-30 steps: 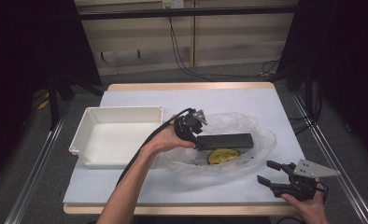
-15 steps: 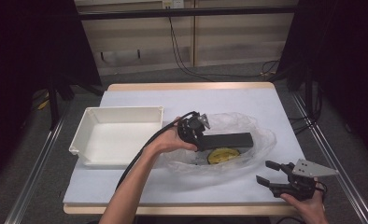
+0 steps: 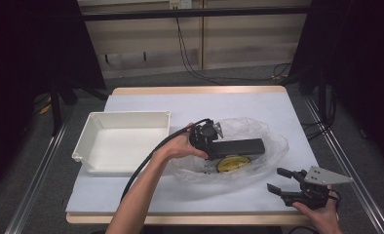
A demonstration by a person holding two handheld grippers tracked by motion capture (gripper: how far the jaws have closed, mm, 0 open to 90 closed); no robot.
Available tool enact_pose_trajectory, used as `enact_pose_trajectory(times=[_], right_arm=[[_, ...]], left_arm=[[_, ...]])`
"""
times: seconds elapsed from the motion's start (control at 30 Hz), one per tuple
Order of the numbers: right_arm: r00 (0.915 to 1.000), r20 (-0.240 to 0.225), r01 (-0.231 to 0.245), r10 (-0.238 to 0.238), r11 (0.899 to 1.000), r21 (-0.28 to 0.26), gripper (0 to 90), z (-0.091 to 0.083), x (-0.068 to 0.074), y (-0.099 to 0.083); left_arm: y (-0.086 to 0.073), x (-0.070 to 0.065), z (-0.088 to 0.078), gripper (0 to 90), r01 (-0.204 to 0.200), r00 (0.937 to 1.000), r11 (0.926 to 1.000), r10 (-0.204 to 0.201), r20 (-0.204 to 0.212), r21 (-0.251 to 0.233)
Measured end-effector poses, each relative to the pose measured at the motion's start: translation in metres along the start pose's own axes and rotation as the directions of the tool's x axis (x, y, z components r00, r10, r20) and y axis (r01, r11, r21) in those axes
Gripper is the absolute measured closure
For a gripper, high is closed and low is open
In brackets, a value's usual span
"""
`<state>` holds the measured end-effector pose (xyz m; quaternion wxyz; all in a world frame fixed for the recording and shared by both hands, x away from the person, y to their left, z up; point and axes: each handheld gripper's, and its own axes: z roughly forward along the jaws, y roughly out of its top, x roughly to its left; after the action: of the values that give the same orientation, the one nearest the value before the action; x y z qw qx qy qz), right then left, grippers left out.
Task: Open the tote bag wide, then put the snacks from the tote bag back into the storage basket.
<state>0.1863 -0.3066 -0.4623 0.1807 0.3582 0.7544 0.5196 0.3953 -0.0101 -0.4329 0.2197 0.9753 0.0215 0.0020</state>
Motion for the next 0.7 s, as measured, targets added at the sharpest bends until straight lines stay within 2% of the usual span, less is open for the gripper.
enact_pose_trajectory(times=[0.13,0.27,0.4,0.43,0.5,0.6,0.7], right_arm=[[0.9999,0.011,-0.006,0.006,1.0,-0.009,28.9,-0.002,-0.001,0.0],[0.9999,0.01,-0.008,0.008,1.0,-0.018,25.3,-0.003,-0.002,0.0],[0.9997,0.019,-0.011,0.011,1.0,-0.027,16.8,-0.003,-0.001,0.001],[0.9996,0.025,-0.01,0.011,1.0,-0.027,14.4,-0.003,-0.001,0.001],[0.9989,0.047,-0.003,0.005,0.999,-0.043,9.6,-0.004,0.001,0.002],[0.9986,0.049,-0.017,0.021,0.998,-0.065,2.5,-0.006,0.001,0.004],[0.9993,0.037,0.006,-0.003,0.998,-0.066,0.1,-0.007,0.0,0.003]], left_arm=[[-0.001,0.001,-0.002,42.5,0.013,0.9996,0.9998,-0.013,0.027,-0.016],[-0.001,0.0,-0.004,42.7,0.002,0.9996,0.9999,-0.002,0.028,-0.01],[-0.003,0.001,-0.009,42.9,0.016,0.9996,0.9995,-0.015,0.026,-0.026],[-0.003,0.001,-0.01,42.9,0.007,0.9996,0.9998,-0.006,0.027,-0.019],[-0.003,0.001,-0.011,42.9,0.016,0.9995,0.9994,-0.015,0.029,-0.032],[-0.002,0.0,-0.017,42.9,0.017,0.9994,0.9984,-0.015,0.032,-0.054],[-0.002,0.0,-0.02,42.9,0.014,0.9996,0.9984,-0.013,0.026,-0.055]])
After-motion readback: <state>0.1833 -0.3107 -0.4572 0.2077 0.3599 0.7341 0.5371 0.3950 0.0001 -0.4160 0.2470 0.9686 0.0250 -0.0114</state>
